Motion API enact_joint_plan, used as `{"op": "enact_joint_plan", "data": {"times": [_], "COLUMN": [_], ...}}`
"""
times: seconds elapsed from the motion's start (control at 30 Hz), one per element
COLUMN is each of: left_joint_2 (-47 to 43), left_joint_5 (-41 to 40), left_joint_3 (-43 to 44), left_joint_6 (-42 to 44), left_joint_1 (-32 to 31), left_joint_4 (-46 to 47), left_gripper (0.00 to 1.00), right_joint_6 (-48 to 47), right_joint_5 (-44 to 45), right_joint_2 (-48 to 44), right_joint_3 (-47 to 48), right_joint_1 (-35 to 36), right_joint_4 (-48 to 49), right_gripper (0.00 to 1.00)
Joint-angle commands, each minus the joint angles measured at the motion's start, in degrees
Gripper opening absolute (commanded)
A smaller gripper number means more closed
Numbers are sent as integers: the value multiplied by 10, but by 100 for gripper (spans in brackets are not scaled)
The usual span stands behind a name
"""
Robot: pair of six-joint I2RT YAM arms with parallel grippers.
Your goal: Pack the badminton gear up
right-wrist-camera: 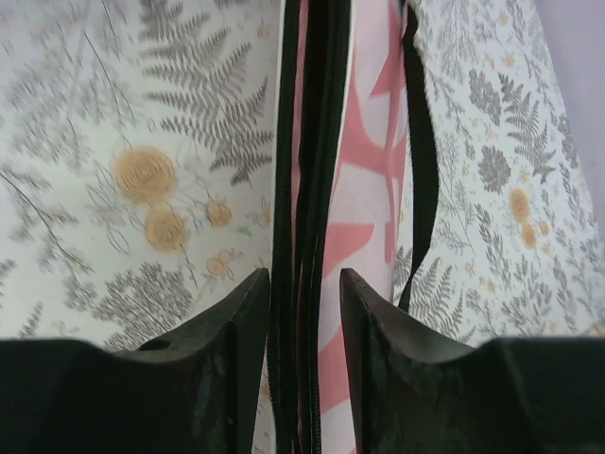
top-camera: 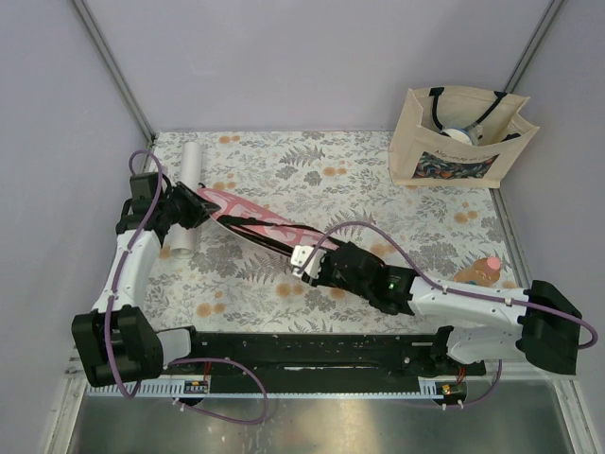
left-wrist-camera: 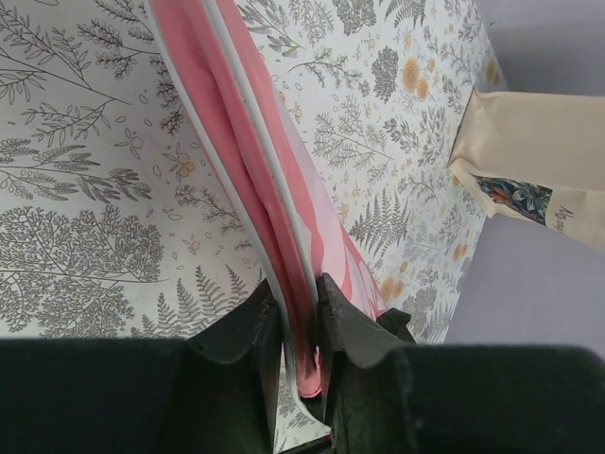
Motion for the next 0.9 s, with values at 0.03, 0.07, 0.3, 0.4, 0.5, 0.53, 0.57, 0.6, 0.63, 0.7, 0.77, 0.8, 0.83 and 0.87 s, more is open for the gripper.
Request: {"op": "enact_joint_plan", "data": {"times": [0.03,0.07,0.3,0.4,0.5,0.53,0.57,0.6,0.63,0.7,0.77,0.8,0.83,0.87], "left_joint_2": [-33,-34,-36,-37,-39,-39,-38,-38,-37,-34,-35,-35,-36,-37], "left_joint_5": [32,32,34,37,39,39,41,42,42,42,42,42,43,42], "left_joint_3": [-2,-1,-8,-8,-11,-12,-13,-14,-15,-16,-17,-17,-17,-17], "left_joint_6": [-9,-11,-13,-12,-12,-12,-14,-14,-14,-14,-14,-15,-16,-17], "left_joint_1": [-2,-2,-3,-2,-2,-2,-2,-2,-2,-2,-2,-2,-2,-2], "left_joint_4": [59,61,65,65,64,66,69,70,72,75,75,77,77,77], "left_gripper": [0,0,0,0,0,0,0,0,0,0,0,0,0,0], "right_joint_6": [157,171,314,320,320,316,311,307,301,285,264,251,242,236], "right_joint_5": [-102,-115,-230,-224,-241,-248,-262,-276,-288,-312,-330,-334,-334,-329], "right_joint_2": [5,21,144,183,205,206,207,208,210,216,225,230,238,245], "right_joint_3": [116,129,241,264,279,280,278,278,278,280,286,290,294,299], "right_joint_1": [-6,-9,-94,-122,-151,-159,-171,-180,-188,-201,-207,-209,-209,-209], "right_joint_4": [6,9,29,29,9,3,1,-2,-7,-21,-56,-67,-79,-86], "right_gripper": [46,46,57,58,59,60,62,63,64,65,65,65,65,65]}}
